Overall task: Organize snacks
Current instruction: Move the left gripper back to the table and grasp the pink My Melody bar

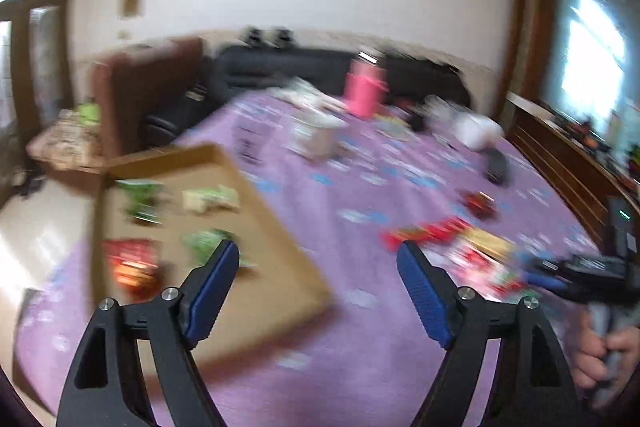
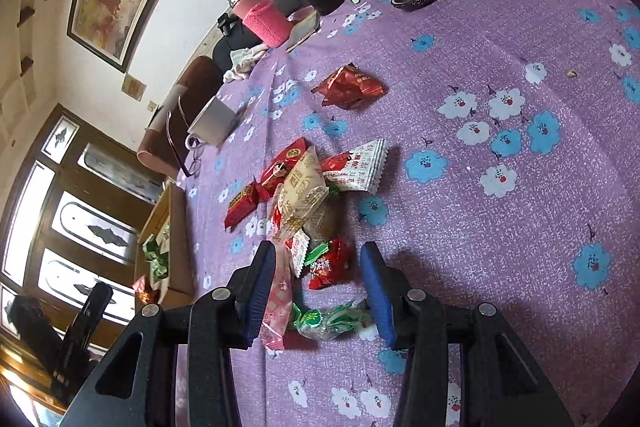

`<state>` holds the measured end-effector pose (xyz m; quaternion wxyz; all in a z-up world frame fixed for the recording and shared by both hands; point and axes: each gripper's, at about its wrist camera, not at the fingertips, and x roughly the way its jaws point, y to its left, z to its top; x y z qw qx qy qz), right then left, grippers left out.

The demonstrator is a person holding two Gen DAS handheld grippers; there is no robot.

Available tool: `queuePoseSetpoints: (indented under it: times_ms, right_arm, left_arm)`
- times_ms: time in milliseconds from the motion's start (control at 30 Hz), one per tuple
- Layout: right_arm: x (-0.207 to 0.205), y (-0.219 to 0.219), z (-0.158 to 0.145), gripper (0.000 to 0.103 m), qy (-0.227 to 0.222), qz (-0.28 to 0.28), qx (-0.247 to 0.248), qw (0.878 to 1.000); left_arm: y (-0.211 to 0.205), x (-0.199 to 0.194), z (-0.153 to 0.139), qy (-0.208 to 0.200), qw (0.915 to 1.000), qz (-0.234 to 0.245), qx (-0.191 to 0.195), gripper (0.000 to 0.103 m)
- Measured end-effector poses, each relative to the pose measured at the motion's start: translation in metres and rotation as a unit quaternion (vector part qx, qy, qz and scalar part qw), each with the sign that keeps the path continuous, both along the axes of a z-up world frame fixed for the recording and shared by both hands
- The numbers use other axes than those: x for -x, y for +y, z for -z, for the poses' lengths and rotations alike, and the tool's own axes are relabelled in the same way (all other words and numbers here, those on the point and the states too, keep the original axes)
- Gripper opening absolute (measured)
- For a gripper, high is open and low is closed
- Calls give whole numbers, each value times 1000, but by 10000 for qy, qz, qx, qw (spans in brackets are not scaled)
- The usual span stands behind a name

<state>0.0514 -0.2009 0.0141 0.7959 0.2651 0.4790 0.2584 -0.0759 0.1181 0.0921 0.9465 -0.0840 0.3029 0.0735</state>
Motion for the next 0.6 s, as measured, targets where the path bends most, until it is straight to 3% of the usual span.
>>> queuePoseSetpoints:
  times_ms: [67,267,400,600]
  right_arm:
    - [-2,5,2,47,42,-21,16,10000]
    - [-2,4,11,47,197,-67,23,9998]
    - [-3,5,13,47,283,-129,-119,9994]
    - [-2,-2,15,47,410,-214,-826,9955]
  left_arm:
    - [-25,-12,10,299,9983,438,228,81]
    - [-76,-41,37,965,9881,1096,473,81]
    - [-96,-50,43,1116,9849,1249,438,81]
    - [-102,-81,56,1517,9770,1327,701,81]
